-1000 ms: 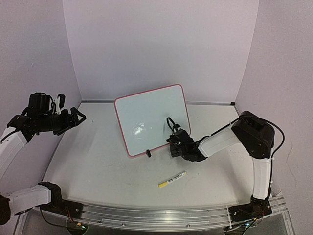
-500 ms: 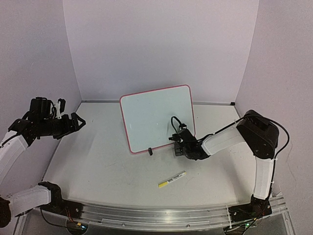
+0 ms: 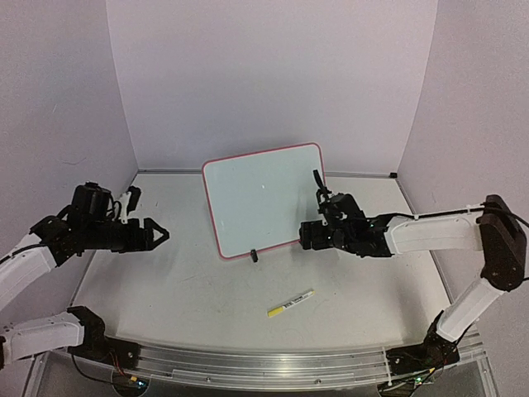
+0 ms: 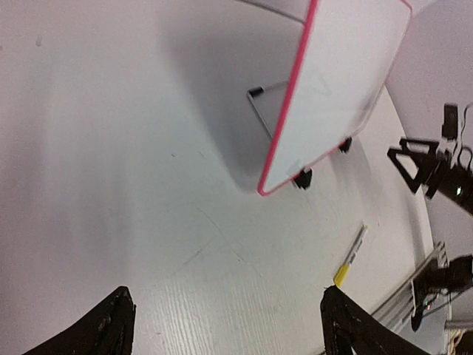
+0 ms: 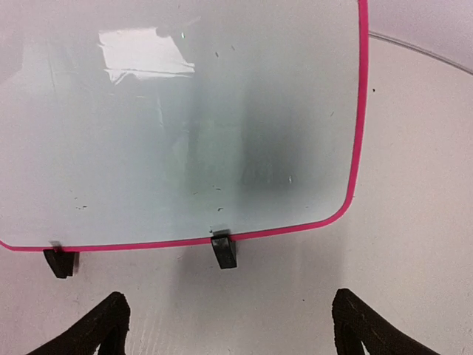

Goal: Write a sentence on the whiteboard
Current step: Move the whiteboard to the center of the board, then pick up the whiteboard marker from the center of the board.

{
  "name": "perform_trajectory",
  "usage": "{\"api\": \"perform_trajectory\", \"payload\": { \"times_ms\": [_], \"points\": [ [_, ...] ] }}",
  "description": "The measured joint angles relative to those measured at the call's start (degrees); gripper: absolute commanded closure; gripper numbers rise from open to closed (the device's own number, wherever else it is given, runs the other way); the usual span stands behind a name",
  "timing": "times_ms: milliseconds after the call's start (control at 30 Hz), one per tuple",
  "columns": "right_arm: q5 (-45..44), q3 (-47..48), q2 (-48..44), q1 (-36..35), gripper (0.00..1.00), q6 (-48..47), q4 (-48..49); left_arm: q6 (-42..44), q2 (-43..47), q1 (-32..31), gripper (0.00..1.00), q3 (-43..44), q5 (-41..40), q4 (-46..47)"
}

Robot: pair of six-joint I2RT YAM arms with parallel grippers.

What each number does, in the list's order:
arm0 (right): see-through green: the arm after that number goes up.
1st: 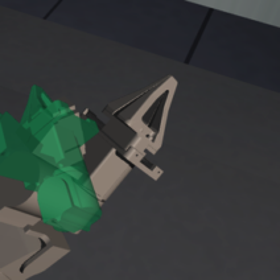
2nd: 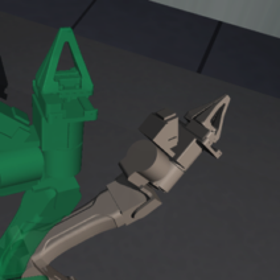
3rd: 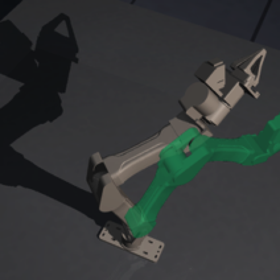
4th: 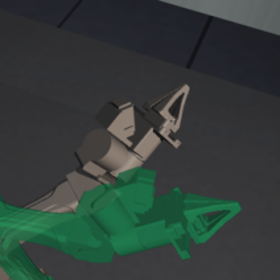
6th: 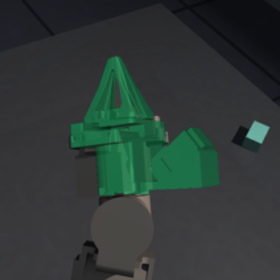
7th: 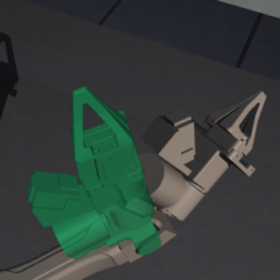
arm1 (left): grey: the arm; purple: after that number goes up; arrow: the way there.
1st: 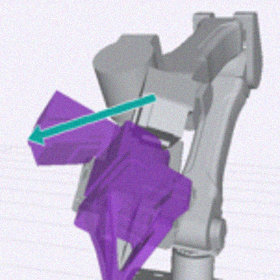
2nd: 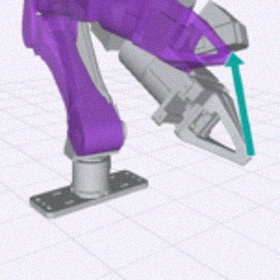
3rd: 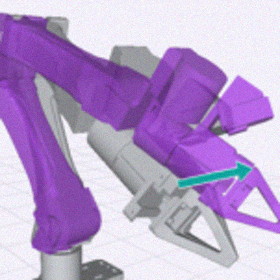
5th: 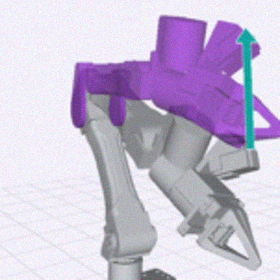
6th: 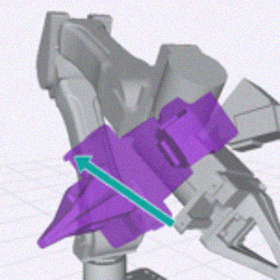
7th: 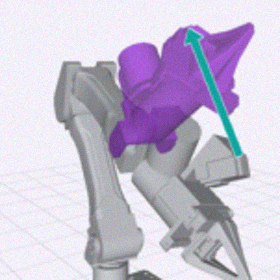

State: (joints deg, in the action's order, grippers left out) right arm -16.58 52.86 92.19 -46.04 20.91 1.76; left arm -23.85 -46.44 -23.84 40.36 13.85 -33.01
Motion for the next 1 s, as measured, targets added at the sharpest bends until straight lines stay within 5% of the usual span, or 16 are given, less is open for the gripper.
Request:
{"api": "perform_trajectory", "payload": {
  "times_ms": [333, 533, 733, 1000],
  "points": [
    [12.8, -2.82, -16.2, 13.49, 0.02, -2.09, -7.57, -0.05, -13.46, -22.82, 0.16, 0.43, -8.44, 8.01],
    [18.78, -2.84, -19.73, 15.76, 0.02, -1.84, -10.31, 1.79, -27.92, -38.37, 0.12, 5.56, -14.47, 13.81],
    [23.02, -2.84, -23.82, 15.76, 0.04, 0.02, -12.53, 5.09, -42.75, -43.38, 0.13, 13.99, -16.18, 16.46],
    [26.09, -2.87, -28.19, 15.76, 0.07, 0.46, -12.55, 9.63, -54.59, -44.1, 0.38, 22.73, -11.24, 17.03]
  ]
}}
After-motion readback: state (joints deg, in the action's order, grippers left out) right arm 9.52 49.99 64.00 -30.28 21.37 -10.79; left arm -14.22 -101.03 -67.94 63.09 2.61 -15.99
